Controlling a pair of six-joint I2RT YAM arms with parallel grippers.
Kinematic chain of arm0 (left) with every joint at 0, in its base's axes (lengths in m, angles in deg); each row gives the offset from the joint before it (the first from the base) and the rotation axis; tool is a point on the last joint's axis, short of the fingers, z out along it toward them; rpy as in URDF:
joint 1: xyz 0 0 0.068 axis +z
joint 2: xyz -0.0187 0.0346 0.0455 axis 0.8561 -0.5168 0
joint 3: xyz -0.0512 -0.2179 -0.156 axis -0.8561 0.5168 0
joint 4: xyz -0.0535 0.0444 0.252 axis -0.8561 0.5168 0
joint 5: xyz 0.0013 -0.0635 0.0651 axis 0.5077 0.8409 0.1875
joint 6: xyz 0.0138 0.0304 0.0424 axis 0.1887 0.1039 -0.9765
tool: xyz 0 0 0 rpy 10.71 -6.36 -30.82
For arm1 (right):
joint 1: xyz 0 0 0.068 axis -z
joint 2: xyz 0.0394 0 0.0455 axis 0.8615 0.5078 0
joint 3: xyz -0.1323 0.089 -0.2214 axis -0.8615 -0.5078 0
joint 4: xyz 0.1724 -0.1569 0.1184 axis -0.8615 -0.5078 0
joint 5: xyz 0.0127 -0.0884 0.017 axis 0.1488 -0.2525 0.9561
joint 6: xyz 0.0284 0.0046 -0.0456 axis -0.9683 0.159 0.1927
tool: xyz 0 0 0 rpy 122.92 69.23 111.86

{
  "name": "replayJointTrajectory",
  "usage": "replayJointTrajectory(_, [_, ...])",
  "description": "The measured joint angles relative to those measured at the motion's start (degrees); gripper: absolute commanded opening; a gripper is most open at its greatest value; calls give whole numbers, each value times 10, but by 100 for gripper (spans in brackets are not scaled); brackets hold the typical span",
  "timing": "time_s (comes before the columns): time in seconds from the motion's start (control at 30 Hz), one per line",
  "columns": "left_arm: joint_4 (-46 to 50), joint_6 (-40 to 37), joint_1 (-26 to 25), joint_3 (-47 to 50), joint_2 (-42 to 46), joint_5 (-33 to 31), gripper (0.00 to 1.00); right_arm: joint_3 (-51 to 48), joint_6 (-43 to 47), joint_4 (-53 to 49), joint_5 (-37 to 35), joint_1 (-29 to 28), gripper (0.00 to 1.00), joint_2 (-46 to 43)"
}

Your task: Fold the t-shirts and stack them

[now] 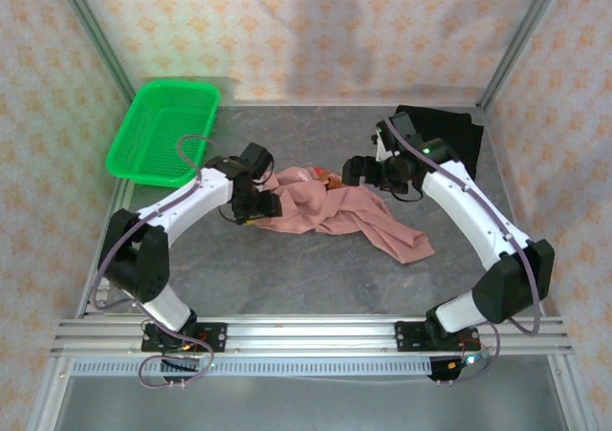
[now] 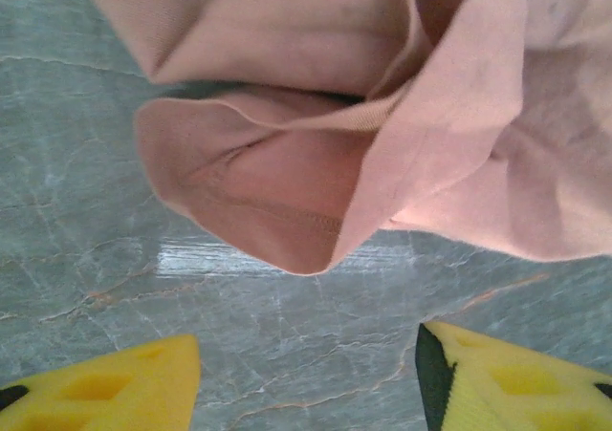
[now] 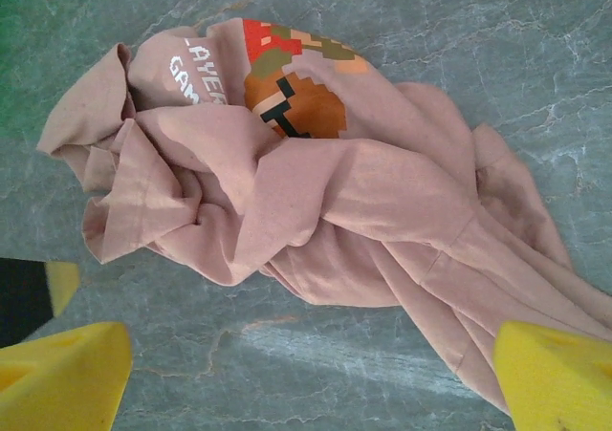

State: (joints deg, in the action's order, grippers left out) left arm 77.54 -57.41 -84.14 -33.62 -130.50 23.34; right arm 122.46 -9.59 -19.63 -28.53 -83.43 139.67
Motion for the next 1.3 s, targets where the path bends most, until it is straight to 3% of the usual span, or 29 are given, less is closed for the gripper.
replayJointTrajectory(0.5, [-1,-63,-16,-29,-100,-81,46,-64,-25,46,-9,3,99,-45])
replayJointTrajectory(0.57, [-9,-67,-17,-35,-115,-87,38,-71,-27,50,-11,4,99,-45])
replayJointTrajectory(0.73, [-19,-76,-17,-52,-148,-99,1,-92,-31,55,-29,5,99,-47])
replayJointTrajectory(0.93, [-20,-80,-14,-50,-113,-104,0,-130,-43,52,-61,18,98,-47])
replayJointTrajectory(1.3, [-22,-30,43,17,106,-73,0,-192,-69,69,-70,37,97,-19])
